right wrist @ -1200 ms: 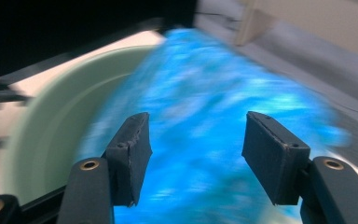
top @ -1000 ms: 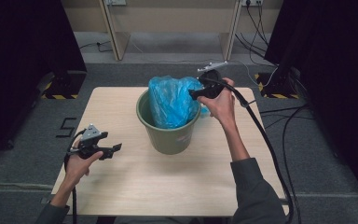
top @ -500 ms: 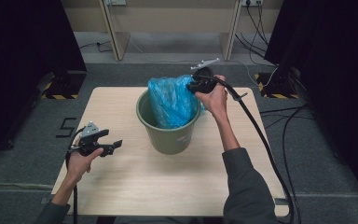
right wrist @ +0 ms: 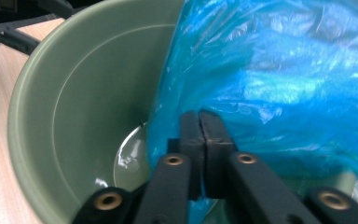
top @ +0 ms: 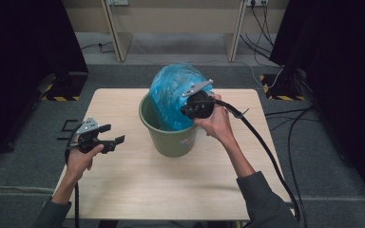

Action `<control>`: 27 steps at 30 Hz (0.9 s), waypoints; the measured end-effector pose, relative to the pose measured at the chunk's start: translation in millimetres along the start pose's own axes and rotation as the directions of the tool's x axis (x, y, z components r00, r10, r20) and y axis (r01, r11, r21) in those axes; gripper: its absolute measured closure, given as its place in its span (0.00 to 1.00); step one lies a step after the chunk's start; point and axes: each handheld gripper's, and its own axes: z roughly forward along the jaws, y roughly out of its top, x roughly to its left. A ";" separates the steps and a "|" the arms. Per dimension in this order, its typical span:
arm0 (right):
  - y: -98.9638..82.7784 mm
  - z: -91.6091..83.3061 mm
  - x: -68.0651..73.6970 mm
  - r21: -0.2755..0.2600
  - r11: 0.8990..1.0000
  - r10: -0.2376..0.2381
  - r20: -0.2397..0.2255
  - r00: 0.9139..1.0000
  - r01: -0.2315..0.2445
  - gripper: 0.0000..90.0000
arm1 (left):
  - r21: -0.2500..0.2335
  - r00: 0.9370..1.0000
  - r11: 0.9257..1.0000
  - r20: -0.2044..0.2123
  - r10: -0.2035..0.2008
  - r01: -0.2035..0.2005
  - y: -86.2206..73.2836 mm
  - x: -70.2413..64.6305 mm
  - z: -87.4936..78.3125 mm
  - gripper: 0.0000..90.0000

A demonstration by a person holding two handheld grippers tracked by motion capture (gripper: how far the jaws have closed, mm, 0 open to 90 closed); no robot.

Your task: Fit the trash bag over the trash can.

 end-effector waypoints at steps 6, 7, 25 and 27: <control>12.6 -15.6 -33.4 -0.093 0.975 0.208 0.073 0.975 -0.201 0.44 | 0.012 1.000 1.000 0.010 -0.005 0.005 -0.4 -2.2 5.5 0.21; 16.0 -14.9 -41.6 -0.114 0.967 0.239 0.105 0.965 -0.227 0.38 | 0.014 1.000 1.000 0.012 -0.005 0.005 -0.5 -2.3 6.2 0.21; 30.7 18.2 -52.5 -0.126 0.976 0.183 0.047 0.982 -0.176 0.98 | 0.030 1.000 1.000 0.029 -0.002 0.001 12.9 2.8 3.9 0.20; 31.5 10.4 -38.2 -0.142 0.981 0.136 0.023 0.990 -0.131 0.98 | 0.012 0.999 1.000 0.032 0.006 -0.007 25.6 2.4 0.2 0.20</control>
